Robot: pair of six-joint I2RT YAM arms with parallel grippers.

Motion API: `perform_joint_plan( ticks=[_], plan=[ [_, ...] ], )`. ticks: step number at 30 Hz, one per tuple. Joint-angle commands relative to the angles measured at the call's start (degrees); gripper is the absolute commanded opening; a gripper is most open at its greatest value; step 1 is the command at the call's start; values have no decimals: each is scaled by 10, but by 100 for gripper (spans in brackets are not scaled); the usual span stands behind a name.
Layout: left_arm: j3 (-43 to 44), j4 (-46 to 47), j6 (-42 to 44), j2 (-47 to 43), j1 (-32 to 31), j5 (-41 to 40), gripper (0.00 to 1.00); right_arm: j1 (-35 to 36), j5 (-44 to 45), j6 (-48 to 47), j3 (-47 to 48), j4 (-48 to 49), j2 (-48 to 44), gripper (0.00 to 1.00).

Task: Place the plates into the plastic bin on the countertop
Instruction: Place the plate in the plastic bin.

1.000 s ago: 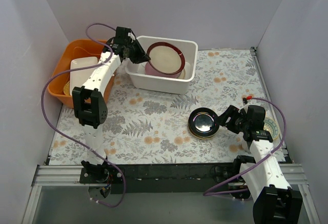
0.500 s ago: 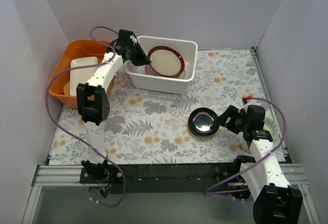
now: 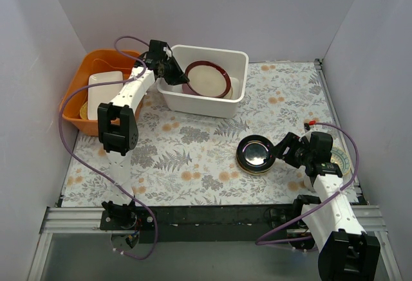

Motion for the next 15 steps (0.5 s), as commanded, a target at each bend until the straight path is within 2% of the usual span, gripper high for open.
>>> perform_joint_plan(
  ticks=[1, 6, 11, 12, 13, 15],
  plan=[
    [16, 44, -8, -12, 7, 48, 0, -2, -12, -4, 3, 21, 4, 73],
    [-4, 45, -8, -8, 13, 60, 0, -2, -15, -3, 3, 21, 5, 72],
    [-31, 52, -10, -21, 17, 58, 10, -2, -23, -2, 4, 21, 8, 72],
    [-34, 53, -7, -23, 19, 57, 15, -2, -23, -2, 4, 22, 8, 73],
    [-36, 52, -6, -25, 20, 56, 30, -2, -23, -2, 3, 22, 7, 73],
    [-37, 50, -2, -27, 21, 54, 47, -2, -25, -2, 1, 22, 8, 72]
  ],
)
